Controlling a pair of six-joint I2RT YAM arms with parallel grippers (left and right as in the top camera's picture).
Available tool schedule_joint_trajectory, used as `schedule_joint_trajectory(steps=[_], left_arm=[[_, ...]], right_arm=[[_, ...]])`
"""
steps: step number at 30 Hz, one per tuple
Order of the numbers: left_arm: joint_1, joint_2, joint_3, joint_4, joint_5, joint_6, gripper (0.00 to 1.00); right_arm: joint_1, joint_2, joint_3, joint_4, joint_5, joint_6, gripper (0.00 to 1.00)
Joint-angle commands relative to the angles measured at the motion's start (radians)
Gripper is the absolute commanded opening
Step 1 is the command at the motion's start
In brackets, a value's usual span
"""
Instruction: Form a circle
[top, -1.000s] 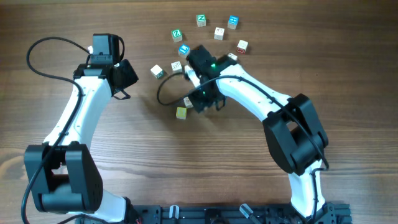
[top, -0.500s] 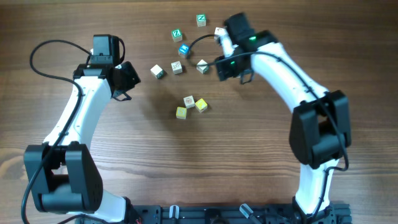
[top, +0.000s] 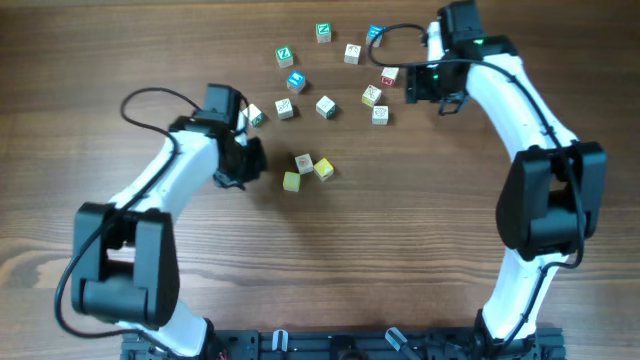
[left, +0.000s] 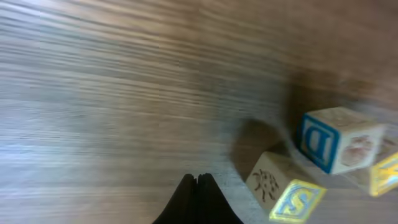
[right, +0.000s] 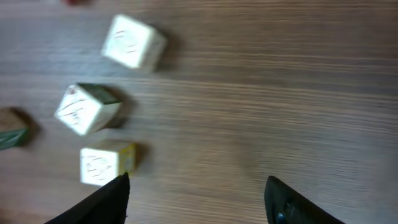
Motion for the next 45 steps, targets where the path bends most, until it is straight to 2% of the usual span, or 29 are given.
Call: schedule_joint_trajectory(steps=[1,12,16,19,30,32,45], left_arm=[[-0.043,0.033,-0.041,0.045,0.016,0.019,0.04],[-0.097,0.051,-0.042,0.085,-0.015,0.020,0.04],[-0.097,0.051,-0.042,0.090,-0.128,0.019,0.04],[-0.096,0.051,-0.042,0.117,-0.208,0.019,0.04],[-0.058,0.051,-0.042,0.153,-0.240,0.012,0.04],[-0.059,0.051,-0.042,0.160,-0.240,0.012,0.07],[-0.058,0.051,-0.042,0.160,-0.269,-0.014,0.11]], right_arm=[[-0.031,-0.018,0.000,0.007,0.011,0.021,0.69],[-0.045,-0.018,-0.018,0.016,0.001,0.017,0.71],[-0.042,-0.018,-0.018,0.043,-0.207,-0.095,0.70],[-0.029,-0.018,-0.018,0.053,-0.264,-0.102,0.71],[0.094,0.041,-0.019,0.071,-0.162,-0.137,0.77],[0.118,0.064,-0.019,0.085,-0.119,-0.136,0.77],[0.150,0.148,-0.019,0.082,-0.080,-0.128,0.75]])
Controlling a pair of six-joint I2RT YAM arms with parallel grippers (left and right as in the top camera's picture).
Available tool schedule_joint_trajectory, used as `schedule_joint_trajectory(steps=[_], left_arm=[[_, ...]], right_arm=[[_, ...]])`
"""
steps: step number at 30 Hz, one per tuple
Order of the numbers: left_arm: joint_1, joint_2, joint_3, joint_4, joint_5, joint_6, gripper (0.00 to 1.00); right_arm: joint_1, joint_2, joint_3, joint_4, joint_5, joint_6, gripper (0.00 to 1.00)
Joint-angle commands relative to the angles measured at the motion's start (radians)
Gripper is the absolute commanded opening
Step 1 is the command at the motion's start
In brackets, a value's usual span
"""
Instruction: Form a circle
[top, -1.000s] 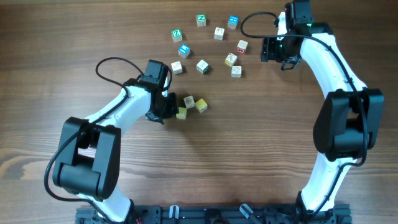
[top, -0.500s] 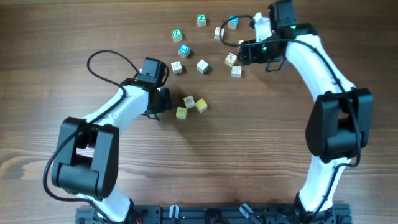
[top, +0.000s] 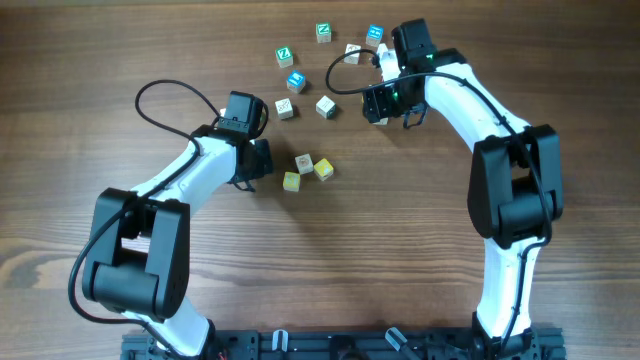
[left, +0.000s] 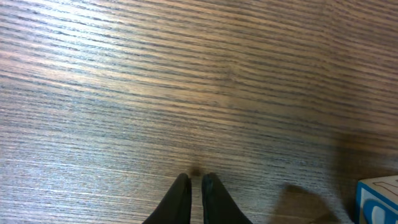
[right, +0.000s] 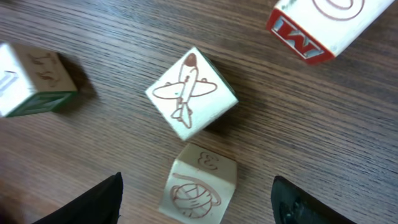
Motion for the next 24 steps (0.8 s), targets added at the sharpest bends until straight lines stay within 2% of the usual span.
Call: schedule_joint_trajectory(steps=[1,7,12,15,20,24], left_arm=[[0.003,0.011,-0.006,0.003,-0.024,-0.013,0.12],[0.003,0.011,-0.006,0.003,-0.024,-0.013,0.16],[0.003,0.011,-0.006,0.003,-0.024,-0.013,0.18],[0.003,0.011,-0.006,0.003,-0.024,-0.013,0.18],[0.003,0.011,-0.006,0.003,-0.024,-0.013,0.23],[0.003,0.011,-0.006,0.002,-0.024,-0.013,0.20]], right_arm=[[0.005,0.026,-0.011,0.002,0.016,-0.009,0.72],[0.004,0.027,-0.011,0.006,0.016,-0.008,0.45],[0.004,0.027,-0.011,-0.005,0.016,0.010,0.41],[0.004,0.021,-0.001,-0.026,0.016,0.010,0.29],[0.005,-0.053,0.031,-0.137,0.008,0.006,0.29],[0.020,-0.130,0.031,-0.331,-0.020,0.009,0.29]])
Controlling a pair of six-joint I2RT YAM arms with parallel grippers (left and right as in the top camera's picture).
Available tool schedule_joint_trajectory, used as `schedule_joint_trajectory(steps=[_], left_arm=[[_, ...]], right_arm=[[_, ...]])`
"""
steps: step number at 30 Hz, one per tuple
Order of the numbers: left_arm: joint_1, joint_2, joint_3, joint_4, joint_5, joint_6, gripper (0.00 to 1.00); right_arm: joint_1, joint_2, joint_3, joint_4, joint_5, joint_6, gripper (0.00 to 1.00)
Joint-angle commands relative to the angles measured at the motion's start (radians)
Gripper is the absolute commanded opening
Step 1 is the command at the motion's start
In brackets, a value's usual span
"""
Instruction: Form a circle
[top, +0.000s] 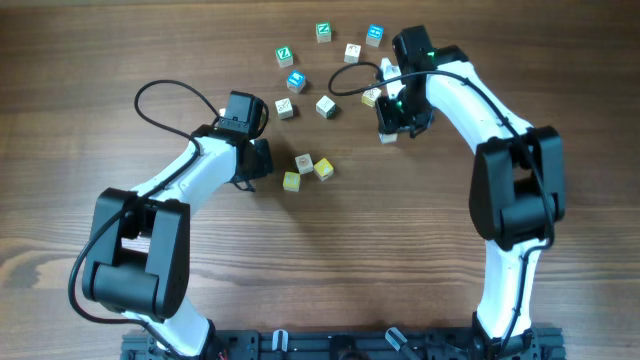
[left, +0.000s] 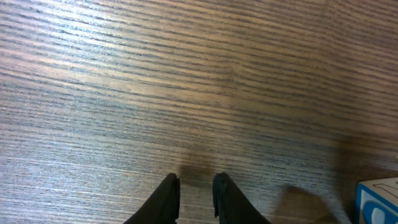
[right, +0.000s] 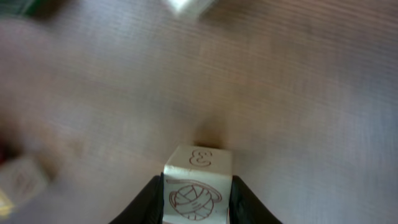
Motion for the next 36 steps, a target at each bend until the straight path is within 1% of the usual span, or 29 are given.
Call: schedule_joint_trajectory(steps=[1,3,6,8,11,13,14,16,18,19,21,24,26,28,30,32,34,36], left_arm=[[0.003,0.011,-0.006,0.002,-0.019,-0.003,0.21],[0.003,0.009,-0.006,-0.006,-0.019,-0.004,0.21],[0.003,0.002,-0.006,-0.024,-0.020,-0.018,0.21],[0.012,-0.003,-0.006,-0.032,-0.020,-0.023,0.21],[0.051,-0.005,-0.006,-0.047,-0.020,-0.050,0.22],[0.102,-0.005,-0.006,-0.063,-0.013,-0.079,0.22],[0.135,-0.005,-0.006,-0.072,0.009,-0.079,0.22],[0.185,-0.004,-0.006,-0.084,0.057,-0.079,0.21],[0.232,-0.004,-0.006,-0.092,0.107,-0.079,0.22],[0.272,-0.004,-0.006,-0.092,0.148,-0.079,0.22],[0.321,-0.004,-0.006,-0.097,0.178,-0.078,0.22],[0.367,-0.004,-0.006,-0.102,0.187,-0.079,0.22],[0.370,-0.004,-0.006,-0.101,0.187,-0.078,0.22],[0.369,-0.004,-0.008,-0.098,0.187,-0.078,0.22],[0.369,-0.004,-0.008,-0.098,0.187,-0.078,0.22],[0.369,-0.004,-0.008,-0.099,0.188,-0.079,0.22],[0.369,-0.004,-0.008,-0.099,0.188,-0.079,0.22],[0.369,-0.004,-0.008,-0.100,0.187,-0.079,0.22]], right_arm=[[0.026,-0.094,0.017,-0.115,-0.070,0.005,0.29],[0.048,-0.094,-0.001,-0.184,-0.148,0.004,0.29],[0.097,-0.094,-0.030,-0.234,-0.156,0.004,0.29],[0.161,-0.094,-0.043,-0.283,-0.154,0.003,0.29],[0.251,-0.094,-0.045,-0.342,-0.151,0.005,0.29],[0.307,-0.094,-0.045,-0.353,-0.150,0.014,0.28],[0.335,-0.094,-0.045,-0.352,-0.130,0.040,0.28],[0.370,-0.094,-0.045,-0.351,-0.044,0.086,0.24],[0.403,-0.095,-0.045,-0.350,0.027,0.130,0.23],[0.423,-0.099,-0.045,-0.355,0.031,0.133,0.23],[0.446,-0.122,-0.045,-0.367,0.031,0.140,0.19],[0.463,-0.217,-0.045,-0.373,0.047,0.150,0.18],[0.469,-0.301,-0.048,-0.366,0.130,0.197,0.18],[0.485,-0.443,-0.132,-0.261,0.220,0.213,0.17],[0.487,-0.534,-0.242,-0.161,0.249,0.209,0.17],[0.485,-0.610,-0.404,-0.011,0.244,0.153,0.15],[0.486,-0.608,-0.509,0.092,0.200,0.086,0.10],[0.485,-0.573,-0.543,0.142,0.121,0.049,0.07]])
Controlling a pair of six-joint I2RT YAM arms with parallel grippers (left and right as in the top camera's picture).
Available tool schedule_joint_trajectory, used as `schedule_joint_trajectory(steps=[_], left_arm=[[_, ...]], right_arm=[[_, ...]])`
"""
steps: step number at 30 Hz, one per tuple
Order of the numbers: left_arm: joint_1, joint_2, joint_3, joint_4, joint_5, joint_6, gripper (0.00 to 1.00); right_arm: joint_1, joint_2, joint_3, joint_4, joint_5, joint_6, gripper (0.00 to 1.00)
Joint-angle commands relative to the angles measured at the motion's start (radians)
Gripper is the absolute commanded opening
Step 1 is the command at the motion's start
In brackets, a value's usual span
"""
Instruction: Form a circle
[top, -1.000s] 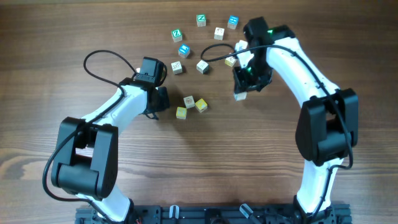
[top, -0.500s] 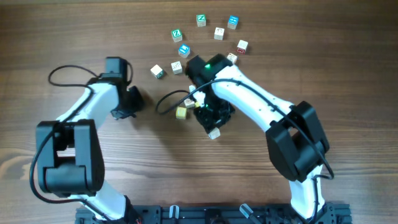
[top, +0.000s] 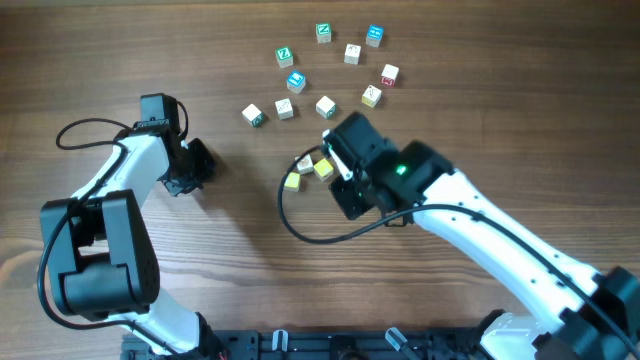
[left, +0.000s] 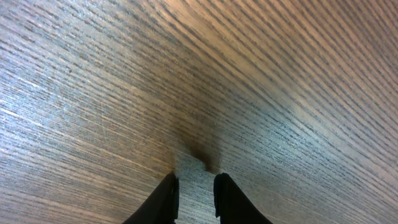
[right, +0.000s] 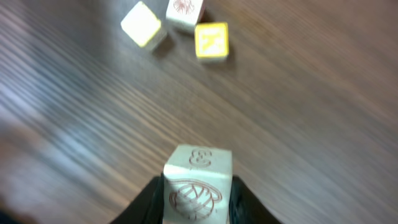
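Observation:
Small wooden picture-and-letter blocks lie scattered on the table. My right gripper is shut on a white block marked with a 3 and a globe, held above the wood just right of a cluster of three: a yellow block, a white block and a yellow letter block. In the overhead view the arm hides the held block. My left gripper stands open a little over bare wood at the left, nothing between its fingers.
Loose blocks sit at the far middle: a green Z block, a blue block, a red-lettered block, a blue block, a white block, and a block farthest left. Cables trail from both arms.
My right gripper, still shut on the 3-and-globe block, has moved from the far right blocks to the middle, beside the three-block cluster. My left gripper has moved left, away from the blocks.
First my left gripper was shut beside the cluster and my right gripper open at the far right. Then the right stood open over the 3-and-globe block. Then it was shut on that block, the left slightly open. Now the block hangs near the cluster.

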Motion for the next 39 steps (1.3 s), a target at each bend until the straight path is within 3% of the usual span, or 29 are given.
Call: schedule_joint_trajectory(steps=[1,8,16,23,25,30,31,33,35,36,37,39], left_arm=[[0.002,-0.003,-0.007,0.000,0.013,-0.008,0.22],[0.000,-0.003,-0.007,-0.001,0.013,-0.008,0.22],[0.000,-0.003,-0.007,0.000,0.016,-0.008,0.22],[0.000,-0.003,-0.007,0.000,0.027,-0.008,0.24],[0.000,-0.003,-0.007,0.000,0.027,-0.008,0.24],[0.000,-0.003,-0.007,0.000,0.027,-0.008,0.25],[0.000,-0.003,-0.007,0.000,0.027,-0.008,0.25],[0.000,-0.003,-0.007,0.000,0.027,-0.008,0.25],[0.000,-0.003,-0.007,0.000,0.027,-0.008,0.25],[0.000,-0.003,-0.007,0.000,0.027,-0.008,0.25],[0.000,-0.003,-0.007,0.000,0.028,-0.008,0.25],[0.000,-0.003,-0.007,0.000,0.029,-0.008,0.25]], right_arm=[[0.002,0.069,-0.063,0.051,-0.071,-0.083,0.06],[-0.002,0.225,-0.063,0.210,-0.068,-0.156,0.04],[-0.002,0.302,-0.063,0.280,-0.068,-0.156,0.04],[-0.003,0.302,-0.063,0.321,-0.068,-0.182,0.14],[-0.003,0.302,-0.063,0.325,-0.068,-0.183,0.25],[-0.002,0.302,-0.063,0.325,-0.068,-0.194,0.72],[-0.002,0.302,-0.063,0.322,-0.068,-0.193,0.74],[-0.002,0.302,-0.063,0.303,-0.069,-0.193,0.74],[-0.002,0.302,-0.068,0.302,-0.069,-0.193,0.67],[-0.002,0.302,-0.070,0.304,-0.069,-0.193,0.53],[-0.002,0.308,-0.071,0.306,-0.069,-0.193,0.47],[-0.002,0.319,-0.071,0.309,-0.069,-0.193,0.52]])
